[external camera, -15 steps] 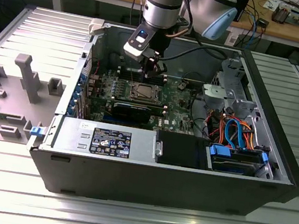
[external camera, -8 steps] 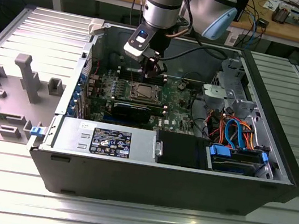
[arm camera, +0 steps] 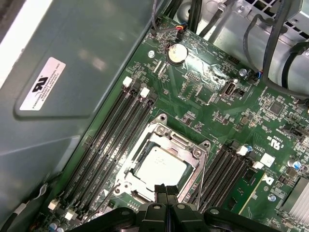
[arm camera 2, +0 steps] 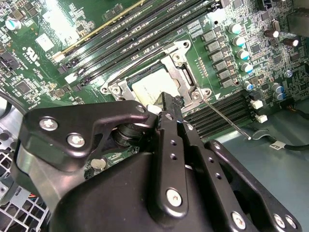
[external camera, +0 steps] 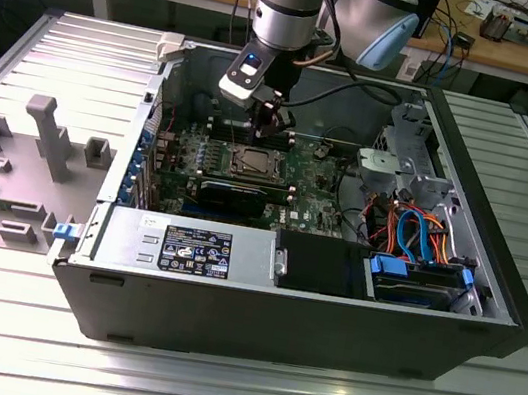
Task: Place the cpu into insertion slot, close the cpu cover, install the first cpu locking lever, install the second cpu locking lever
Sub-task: 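Install the first cpu locking lever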
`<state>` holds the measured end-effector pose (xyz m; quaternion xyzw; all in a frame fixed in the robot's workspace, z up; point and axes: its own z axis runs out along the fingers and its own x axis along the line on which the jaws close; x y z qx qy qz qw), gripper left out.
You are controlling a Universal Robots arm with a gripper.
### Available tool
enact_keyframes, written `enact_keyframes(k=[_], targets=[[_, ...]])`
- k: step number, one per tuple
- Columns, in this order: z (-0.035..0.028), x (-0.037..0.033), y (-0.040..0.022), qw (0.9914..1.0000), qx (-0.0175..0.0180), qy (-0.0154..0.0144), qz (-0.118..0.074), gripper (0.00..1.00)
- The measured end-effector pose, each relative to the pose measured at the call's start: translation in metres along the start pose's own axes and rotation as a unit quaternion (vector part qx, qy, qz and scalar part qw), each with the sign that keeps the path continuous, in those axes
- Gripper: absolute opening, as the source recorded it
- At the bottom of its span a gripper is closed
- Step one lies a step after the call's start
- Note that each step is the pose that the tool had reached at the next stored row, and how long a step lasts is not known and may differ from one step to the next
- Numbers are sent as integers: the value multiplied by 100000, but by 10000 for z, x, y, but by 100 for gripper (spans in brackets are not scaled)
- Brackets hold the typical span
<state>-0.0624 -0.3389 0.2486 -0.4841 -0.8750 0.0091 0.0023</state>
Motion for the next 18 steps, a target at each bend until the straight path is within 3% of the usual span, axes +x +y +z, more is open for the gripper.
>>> enact_keyframes(k=[18], targets=[[0, 0, 0, 99993, -6, -22, -1165, 11]])
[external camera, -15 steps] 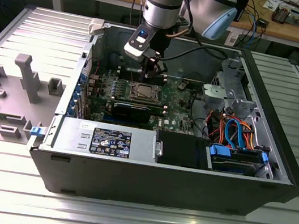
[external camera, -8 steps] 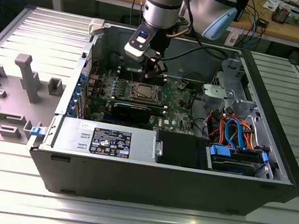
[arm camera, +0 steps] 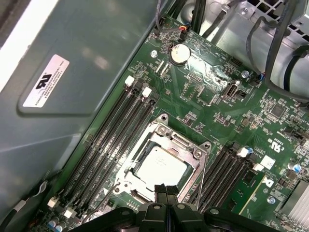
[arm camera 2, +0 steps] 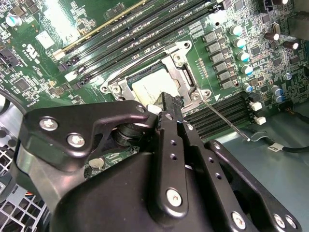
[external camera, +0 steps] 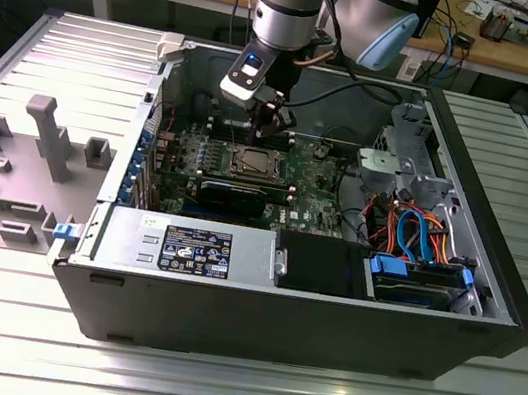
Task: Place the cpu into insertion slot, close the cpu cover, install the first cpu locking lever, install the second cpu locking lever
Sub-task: 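Install the first cpu locking lever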
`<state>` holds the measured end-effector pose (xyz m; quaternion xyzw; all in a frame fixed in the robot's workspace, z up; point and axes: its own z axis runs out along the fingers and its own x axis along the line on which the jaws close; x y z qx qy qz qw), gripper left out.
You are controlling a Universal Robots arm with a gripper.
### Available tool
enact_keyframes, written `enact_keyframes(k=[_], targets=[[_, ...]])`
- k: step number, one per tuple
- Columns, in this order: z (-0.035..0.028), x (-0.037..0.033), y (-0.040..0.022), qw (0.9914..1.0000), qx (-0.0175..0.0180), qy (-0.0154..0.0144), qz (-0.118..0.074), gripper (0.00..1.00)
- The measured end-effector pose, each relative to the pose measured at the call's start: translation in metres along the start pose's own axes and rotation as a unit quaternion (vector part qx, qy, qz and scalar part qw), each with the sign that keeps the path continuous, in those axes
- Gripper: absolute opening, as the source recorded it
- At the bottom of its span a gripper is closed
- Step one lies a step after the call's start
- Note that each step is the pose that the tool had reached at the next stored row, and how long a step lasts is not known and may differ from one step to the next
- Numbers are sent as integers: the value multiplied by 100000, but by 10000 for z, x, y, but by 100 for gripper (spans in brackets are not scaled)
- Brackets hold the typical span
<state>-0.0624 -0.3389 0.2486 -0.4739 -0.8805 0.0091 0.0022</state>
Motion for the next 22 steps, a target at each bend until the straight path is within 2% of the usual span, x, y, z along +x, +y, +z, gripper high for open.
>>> enact_keyframes(k=[14, 22], targets=[[0, 0, 0, 99990, -6, -24, -1421, 11], [-16, 0, 0, 99987, 0, -34, -1615, 11]])
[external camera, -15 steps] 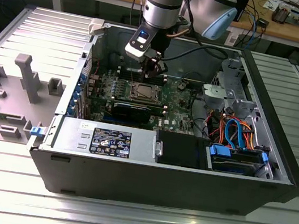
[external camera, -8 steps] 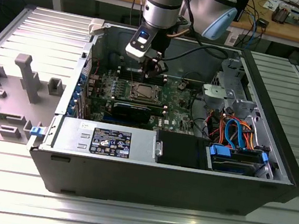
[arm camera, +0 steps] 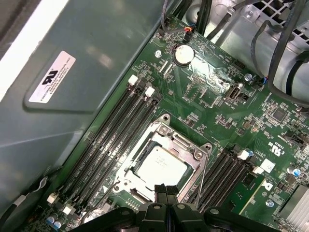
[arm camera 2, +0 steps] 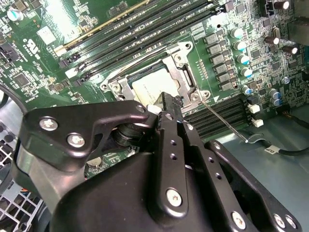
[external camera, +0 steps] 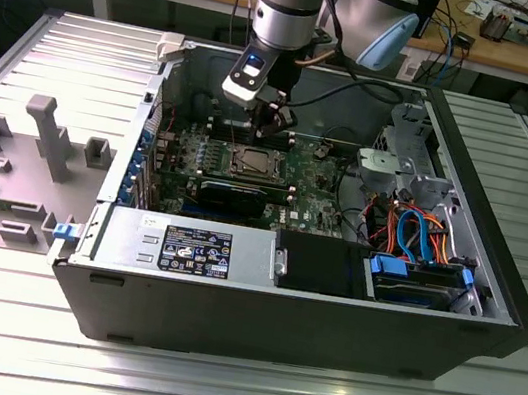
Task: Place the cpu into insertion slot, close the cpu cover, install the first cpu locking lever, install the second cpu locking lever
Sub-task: 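Install the first cpu locking lever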
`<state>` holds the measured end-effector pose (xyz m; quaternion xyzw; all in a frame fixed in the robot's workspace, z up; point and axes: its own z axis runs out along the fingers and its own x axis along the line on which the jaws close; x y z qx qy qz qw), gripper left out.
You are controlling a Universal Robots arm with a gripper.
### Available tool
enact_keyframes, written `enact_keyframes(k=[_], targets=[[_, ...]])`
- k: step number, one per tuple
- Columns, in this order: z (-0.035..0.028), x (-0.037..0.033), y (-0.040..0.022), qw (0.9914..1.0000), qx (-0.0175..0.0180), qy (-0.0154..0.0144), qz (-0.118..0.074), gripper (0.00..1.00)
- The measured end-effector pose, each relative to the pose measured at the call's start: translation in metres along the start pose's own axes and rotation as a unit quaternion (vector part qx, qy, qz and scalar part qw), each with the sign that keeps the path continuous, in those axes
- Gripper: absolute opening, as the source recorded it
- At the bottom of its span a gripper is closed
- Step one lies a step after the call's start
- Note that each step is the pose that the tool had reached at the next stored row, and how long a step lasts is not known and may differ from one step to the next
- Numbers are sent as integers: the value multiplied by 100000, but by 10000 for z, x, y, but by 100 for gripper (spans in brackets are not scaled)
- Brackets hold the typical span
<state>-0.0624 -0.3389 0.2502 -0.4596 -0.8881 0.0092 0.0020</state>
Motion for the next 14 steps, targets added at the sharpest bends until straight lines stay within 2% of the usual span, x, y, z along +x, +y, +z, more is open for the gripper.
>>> enact_keyframes(k=[14], targets=[[-66, 0, -1, 100000, 1, -13, -288, 11]])
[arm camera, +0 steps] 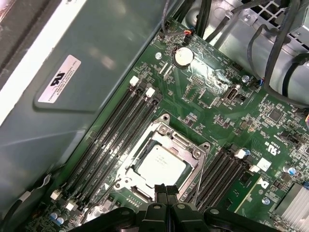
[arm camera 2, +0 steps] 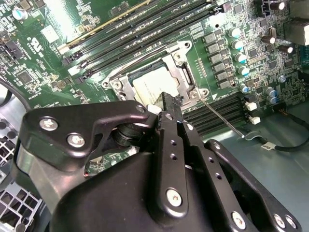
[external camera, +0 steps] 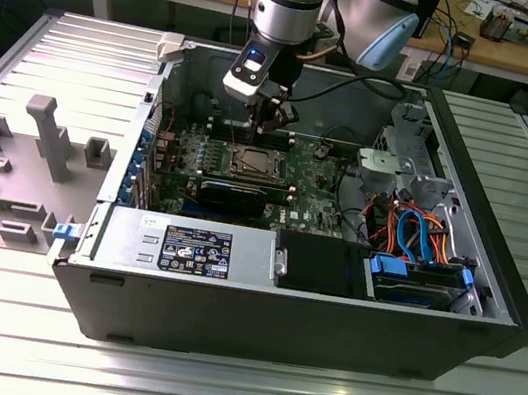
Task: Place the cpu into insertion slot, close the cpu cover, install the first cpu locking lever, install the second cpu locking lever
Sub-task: 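Install the first cpu locking lever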
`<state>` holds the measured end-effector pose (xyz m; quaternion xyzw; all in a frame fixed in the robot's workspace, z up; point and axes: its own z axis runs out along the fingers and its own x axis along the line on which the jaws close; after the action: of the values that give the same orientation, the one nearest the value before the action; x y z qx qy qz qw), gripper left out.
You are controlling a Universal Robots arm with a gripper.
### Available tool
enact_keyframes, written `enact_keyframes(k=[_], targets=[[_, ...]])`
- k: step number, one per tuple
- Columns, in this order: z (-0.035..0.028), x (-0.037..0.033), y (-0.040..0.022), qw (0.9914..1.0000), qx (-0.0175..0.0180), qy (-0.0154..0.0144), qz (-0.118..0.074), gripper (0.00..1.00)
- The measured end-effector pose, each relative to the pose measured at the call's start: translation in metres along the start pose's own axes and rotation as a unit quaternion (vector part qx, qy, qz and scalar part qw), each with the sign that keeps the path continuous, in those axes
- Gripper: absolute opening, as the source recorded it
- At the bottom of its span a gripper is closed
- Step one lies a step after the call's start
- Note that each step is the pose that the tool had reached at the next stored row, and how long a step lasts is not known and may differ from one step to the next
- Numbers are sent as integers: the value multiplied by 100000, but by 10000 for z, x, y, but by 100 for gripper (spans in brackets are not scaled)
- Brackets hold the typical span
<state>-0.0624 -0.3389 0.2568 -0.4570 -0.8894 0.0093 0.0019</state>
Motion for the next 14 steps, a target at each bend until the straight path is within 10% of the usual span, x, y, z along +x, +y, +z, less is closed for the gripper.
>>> enact_keyframes(k=[14], targets=[[-41, 0, -1, 99987, -3, -40, -1632, 11]])
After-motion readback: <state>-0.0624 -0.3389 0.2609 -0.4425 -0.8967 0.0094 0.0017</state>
